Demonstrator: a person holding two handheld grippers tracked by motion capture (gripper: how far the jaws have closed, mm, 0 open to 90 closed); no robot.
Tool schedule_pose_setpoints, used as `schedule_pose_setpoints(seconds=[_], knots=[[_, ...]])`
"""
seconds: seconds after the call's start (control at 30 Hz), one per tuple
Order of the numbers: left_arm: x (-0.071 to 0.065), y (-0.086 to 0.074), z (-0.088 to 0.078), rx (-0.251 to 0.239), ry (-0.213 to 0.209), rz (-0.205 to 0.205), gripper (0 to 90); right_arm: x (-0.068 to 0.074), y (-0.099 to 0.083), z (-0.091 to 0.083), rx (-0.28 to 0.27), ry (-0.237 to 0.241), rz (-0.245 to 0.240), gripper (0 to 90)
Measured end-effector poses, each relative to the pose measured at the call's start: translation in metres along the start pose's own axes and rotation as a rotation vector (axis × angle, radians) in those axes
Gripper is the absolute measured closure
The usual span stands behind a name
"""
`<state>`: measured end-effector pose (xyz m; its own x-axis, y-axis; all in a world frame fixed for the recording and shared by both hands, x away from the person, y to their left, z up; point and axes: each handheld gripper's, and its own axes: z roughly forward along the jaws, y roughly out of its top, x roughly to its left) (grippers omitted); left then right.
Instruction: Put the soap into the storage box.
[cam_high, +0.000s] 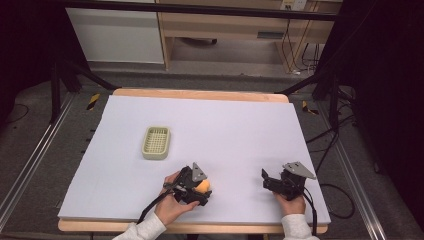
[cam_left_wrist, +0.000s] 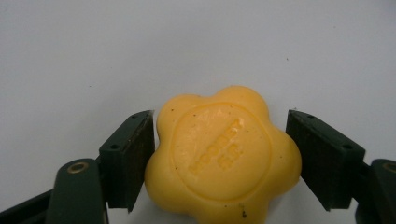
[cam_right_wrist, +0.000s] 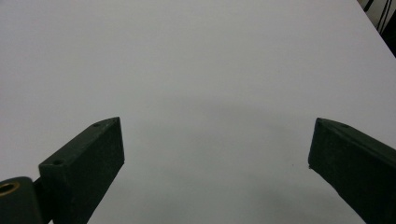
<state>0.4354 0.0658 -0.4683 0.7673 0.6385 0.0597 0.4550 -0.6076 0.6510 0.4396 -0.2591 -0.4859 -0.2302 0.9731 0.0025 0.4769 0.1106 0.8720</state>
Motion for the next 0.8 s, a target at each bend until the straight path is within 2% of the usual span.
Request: schedule_pose_setpoints(seconds=[0.37, 0.6, 0.8], knots=[[-0.0002, 0.0002, 0.0004, 0.002, -0.002, 0.012, 25.1, -0.0001, -0.0001, 0.0003, 0.0, -0.001, -0.004, 3.8], [-0.0009, 0.0, 0.0029, 0.019, -0.018, 0.055, 21.3, -0.0002, 0.0001, 0.0, 0.004, 0.003, 0.001, 3.7], [-0.0006, 0.0, 0.0028, 0.019, -0.012, 0.07, 23.2, -0.0005, 0.0001, 0.0002, 0.005, 0.004, 0.0, 3.6]])
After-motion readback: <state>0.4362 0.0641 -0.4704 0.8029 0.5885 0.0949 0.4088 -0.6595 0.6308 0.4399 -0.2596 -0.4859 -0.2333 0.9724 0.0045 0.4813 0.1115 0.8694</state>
